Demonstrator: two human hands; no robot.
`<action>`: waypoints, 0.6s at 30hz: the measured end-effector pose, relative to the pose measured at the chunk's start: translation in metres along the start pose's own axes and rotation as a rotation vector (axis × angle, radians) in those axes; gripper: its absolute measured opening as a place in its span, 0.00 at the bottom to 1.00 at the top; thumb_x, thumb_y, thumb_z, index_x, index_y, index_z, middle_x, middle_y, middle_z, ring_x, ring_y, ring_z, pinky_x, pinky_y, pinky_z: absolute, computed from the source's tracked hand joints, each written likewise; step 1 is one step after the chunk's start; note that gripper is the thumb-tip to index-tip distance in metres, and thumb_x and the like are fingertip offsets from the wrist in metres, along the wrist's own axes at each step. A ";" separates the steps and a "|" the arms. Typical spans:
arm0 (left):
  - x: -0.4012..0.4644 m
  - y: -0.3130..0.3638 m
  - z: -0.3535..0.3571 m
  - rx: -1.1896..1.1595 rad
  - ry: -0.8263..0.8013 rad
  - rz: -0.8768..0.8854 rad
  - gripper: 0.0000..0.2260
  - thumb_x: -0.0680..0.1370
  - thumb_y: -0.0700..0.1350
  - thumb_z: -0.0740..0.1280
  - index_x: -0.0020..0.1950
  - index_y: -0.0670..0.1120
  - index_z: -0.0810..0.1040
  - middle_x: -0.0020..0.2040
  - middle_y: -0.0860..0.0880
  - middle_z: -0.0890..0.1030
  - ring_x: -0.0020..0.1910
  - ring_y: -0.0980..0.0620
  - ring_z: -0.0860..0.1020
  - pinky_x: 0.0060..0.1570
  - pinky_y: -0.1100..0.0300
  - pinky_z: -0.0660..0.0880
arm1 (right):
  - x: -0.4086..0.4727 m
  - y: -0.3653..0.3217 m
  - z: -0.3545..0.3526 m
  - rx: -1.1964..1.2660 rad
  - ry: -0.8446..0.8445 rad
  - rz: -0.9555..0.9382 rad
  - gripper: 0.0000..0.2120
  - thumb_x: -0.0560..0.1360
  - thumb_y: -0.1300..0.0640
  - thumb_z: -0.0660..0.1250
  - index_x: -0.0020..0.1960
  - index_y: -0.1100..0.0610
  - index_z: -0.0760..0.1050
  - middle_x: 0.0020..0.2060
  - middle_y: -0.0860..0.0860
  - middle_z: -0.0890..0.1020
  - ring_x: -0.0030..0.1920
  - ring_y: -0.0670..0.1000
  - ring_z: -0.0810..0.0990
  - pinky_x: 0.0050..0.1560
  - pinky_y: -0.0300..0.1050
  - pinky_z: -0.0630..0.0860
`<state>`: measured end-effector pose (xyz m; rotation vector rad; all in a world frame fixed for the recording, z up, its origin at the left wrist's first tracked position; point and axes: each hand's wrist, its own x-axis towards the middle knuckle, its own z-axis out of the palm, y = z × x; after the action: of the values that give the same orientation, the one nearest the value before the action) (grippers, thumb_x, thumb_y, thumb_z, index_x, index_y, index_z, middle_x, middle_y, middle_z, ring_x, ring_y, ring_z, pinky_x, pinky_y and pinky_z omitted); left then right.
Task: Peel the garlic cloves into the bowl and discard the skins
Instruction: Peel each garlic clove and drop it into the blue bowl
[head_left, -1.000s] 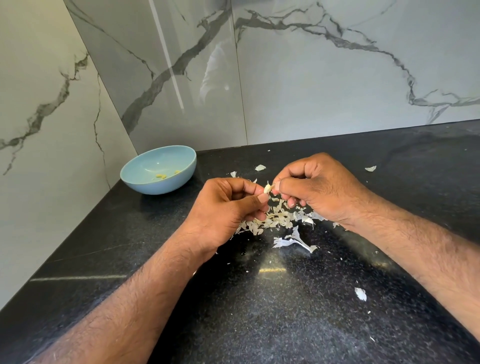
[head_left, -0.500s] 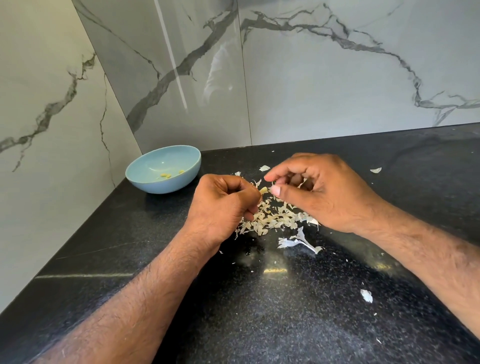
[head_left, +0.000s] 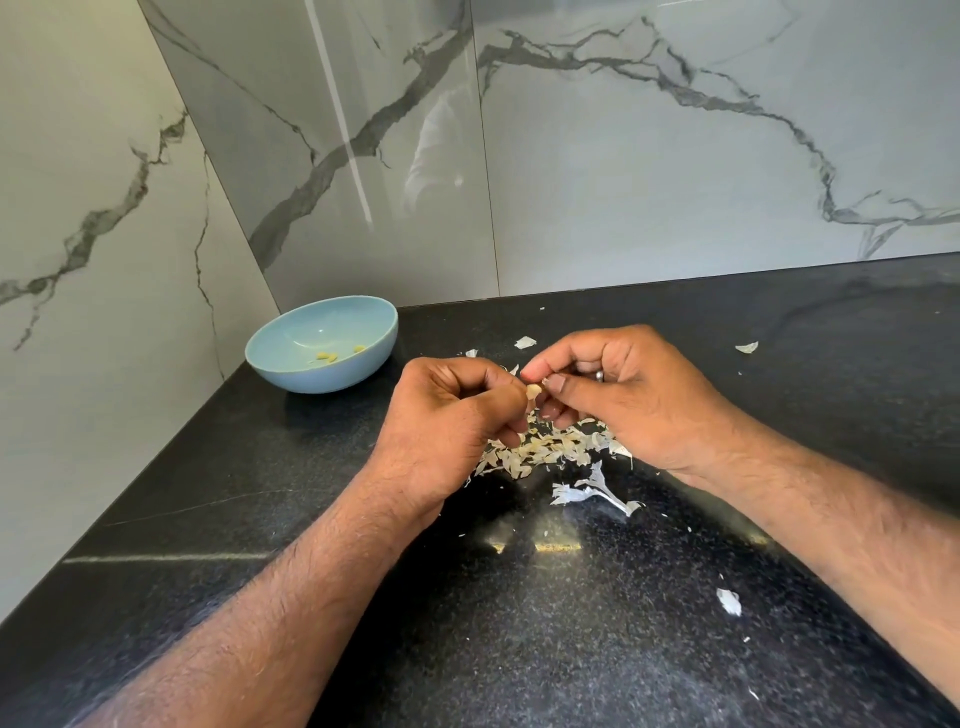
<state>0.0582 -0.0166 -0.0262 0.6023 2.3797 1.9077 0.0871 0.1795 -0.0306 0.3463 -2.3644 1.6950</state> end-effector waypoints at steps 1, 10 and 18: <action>0.000 -0.001 -0.001 0.006 0.001 -0.001 0.06 0.76 0.32 0.72 0.40 0.37 0.85 0.38 0.38 0.85 0.38 0.45 0.82 0.49 0.47 0.84 | 0.000 0.000 0.000 0.044 -0.008 0.023 0.11 0.81 0.69 0.68 0.55 0.58 0.86 0.44 0.54 0.88 0.43 0.52 0.86 0.45 0.45 0.84; 0.001 -0.001 -0.003 0.056 -0.034 0.011 0.07 0.78 0.34 0.73 0.42 0.42 0.87 0.38 0.42 0.86 0.39 0.45 0.84 0.55 0.42 0.85 | 0.000 -0.002 -0.007 0.256 0.021 0.142 0.07 0.75 0.67 0.75 0.52 0.61 0.85 0.43 0.58 0.86 0.41 0.51 0.83 0.42 0.48 0.78; 0.002 0.002 -0.013 0.216 -0.077 0.030 0.05 0.77 0.38 0.76 0.42 0.46 0.87 0.37 0.46 0.86 0.35 0.53 0.81 0.41 0.58 0.80 | 0.001 -0.003 -0.008 0.476 0.004 0.260 0.10 0.77 0.68 0.70 0.56 0.62 0.86 0.44 0.55 0.85 0.44 0.51 0.81 0.43 0.46 0.78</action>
<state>0.0537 -0.0275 -0.0205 0.7126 2.5592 1.6168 0.0874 0.1863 -0.0247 0.1060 -2.0490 2.3744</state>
